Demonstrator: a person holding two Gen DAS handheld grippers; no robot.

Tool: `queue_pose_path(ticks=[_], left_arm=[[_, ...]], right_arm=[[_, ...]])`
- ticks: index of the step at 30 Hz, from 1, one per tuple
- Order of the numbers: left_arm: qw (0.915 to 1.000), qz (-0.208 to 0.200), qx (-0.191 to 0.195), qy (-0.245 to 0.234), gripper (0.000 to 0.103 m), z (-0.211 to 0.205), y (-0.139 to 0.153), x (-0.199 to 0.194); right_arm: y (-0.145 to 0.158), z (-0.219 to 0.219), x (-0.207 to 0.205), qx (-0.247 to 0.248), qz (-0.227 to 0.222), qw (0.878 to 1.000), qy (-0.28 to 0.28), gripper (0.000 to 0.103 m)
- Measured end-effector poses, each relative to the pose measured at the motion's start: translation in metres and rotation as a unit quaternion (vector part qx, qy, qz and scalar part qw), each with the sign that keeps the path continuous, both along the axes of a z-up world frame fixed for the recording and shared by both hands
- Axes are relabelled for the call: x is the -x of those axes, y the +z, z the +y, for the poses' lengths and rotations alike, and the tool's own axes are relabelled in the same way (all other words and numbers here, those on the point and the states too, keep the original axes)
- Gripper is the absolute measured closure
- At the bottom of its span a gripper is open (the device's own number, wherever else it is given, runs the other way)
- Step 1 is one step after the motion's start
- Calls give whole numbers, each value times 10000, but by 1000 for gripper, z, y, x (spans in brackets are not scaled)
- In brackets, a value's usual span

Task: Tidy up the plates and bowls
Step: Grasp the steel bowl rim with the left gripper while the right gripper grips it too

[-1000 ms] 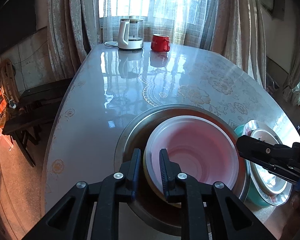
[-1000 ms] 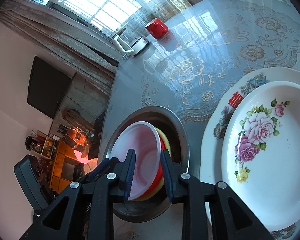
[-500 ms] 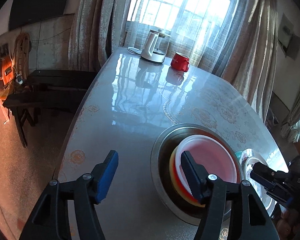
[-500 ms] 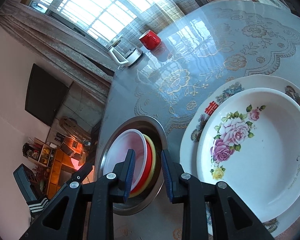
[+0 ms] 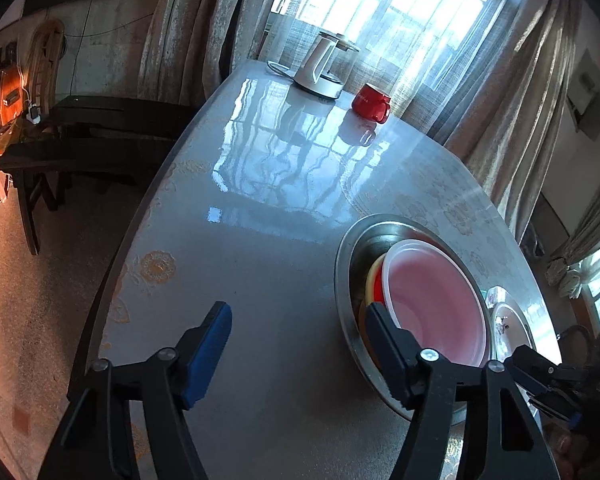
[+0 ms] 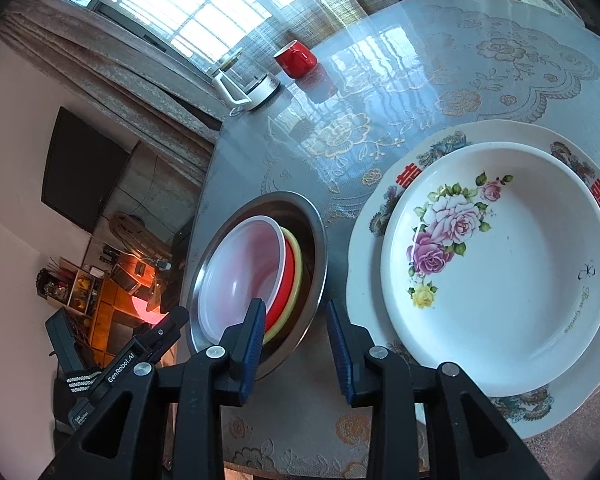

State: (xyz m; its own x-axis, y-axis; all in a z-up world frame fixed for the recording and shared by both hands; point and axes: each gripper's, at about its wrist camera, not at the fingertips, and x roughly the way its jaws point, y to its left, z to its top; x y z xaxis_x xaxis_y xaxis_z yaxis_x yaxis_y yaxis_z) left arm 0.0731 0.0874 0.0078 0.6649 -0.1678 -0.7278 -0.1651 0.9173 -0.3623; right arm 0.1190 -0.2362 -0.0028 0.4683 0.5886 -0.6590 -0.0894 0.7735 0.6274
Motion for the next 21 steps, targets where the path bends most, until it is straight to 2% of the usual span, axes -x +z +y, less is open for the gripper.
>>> queue_pose_path(ticks=[8,11,21], left_arm=[[9996,-5,141,-233,56,-3,1,-1],[9993,1,152,-339,59,-4,1,-1],[9986,28,97,-526,61,-7,1,-2]], right_arm=[[-10,13,-2,-24,273,9994,230,70],[-12,20,-2,62,240,9992,305,72],[-14,30,-10,421,51,9988,234,77]])
